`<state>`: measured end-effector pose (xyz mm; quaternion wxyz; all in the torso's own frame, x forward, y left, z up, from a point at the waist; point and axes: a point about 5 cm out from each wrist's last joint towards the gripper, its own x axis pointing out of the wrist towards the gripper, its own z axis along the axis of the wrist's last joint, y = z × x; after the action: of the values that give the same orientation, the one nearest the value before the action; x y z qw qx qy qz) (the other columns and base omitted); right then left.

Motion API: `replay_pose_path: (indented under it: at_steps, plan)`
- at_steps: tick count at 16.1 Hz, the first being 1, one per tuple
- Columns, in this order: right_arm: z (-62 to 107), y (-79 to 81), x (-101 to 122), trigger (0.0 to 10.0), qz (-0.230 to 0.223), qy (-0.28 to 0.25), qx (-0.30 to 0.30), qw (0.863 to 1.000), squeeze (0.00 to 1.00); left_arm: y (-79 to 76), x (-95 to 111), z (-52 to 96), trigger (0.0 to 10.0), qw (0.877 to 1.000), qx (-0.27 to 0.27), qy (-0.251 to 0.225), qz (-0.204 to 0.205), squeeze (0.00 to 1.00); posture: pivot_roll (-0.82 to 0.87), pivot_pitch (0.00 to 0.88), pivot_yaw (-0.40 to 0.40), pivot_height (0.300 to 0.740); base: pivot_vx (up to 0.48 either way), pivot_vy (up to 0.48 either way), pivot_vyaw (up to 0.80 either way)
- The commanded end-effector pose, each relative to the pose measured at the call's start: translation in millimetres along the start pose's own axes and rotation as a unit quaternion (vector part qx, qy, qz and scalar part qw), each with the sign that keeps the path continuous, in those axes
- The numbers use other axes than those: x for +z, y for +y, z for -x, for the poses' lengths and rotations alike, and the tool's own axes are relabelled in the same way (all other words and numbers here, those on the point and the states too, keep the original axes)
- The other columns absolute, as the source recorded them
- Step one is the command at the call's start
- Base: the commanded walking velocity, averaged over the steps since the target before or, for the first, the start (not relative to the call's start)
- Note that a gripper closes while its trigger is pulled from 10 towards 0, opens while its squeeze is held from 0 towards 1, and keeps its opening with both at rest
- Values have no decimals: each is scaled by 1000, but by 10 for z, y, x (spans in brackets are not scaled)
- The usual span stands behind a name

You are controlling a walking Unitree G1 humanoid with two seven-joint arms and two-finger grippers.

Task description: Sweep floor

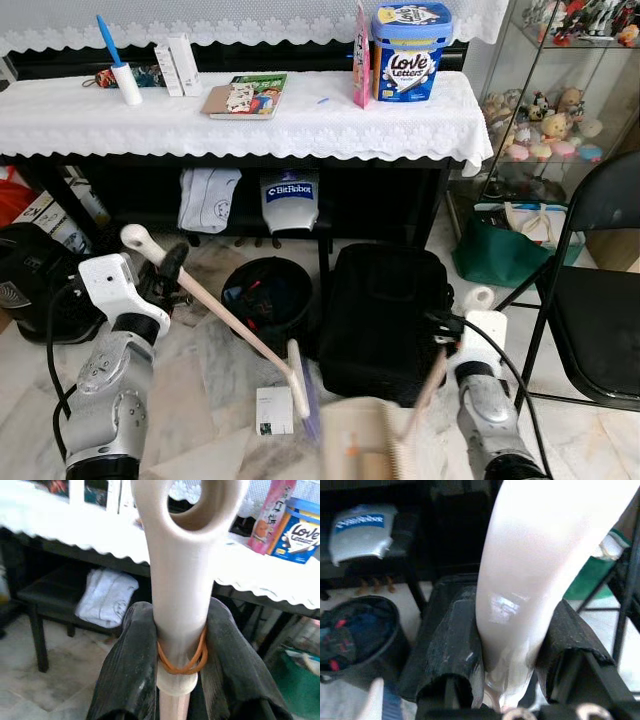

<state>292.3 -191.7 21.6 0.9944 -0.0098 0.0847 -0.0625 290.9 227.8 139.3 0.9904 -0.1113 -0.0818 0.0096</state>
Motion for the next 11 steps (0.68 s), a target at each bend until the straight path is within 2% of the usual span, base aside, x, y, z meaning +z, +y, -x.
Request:
replay_pose_path:
  at_steps: [1, 2, 4, 6, 11]
  plan:
    - [-47, 19, 200, 10000, -2, -59, 10, 998, 0, 4, 177, -40, 10000, 998, 12, -48, -46, 0, 133, 0, 44, 740, 0, 0, 0]
    - [-57, 31, 287, 10000, -5, -82, 14, 996, 0, -3, 136, -34, 10000, 996, 26, -51, -63, 0, 131, 0, 43, 740, 0, 0, 0]
    - [-54, 92, 384, 10000, -12, -110, 35, 993, 0, -64, 24, -6, 10000, 996, 15, -34, -76, 0, 120, 0, 39, 740, 0, 0, 0]
    - [-21, 166, 454, 10000, -14, -133, 56, 989, 0, -107, -79, 36, 10000, 991, 16, -26, -132, 0, 111, 0, 32, 740, 0, 0, 0]
    - [26, 145, 591, 10000, 1, -165, 56, 985, 0, -201, -255, 105, 10000, 988, 10, -16, -152, 0, 94, 0, 23, 740, 0, 0, 0]
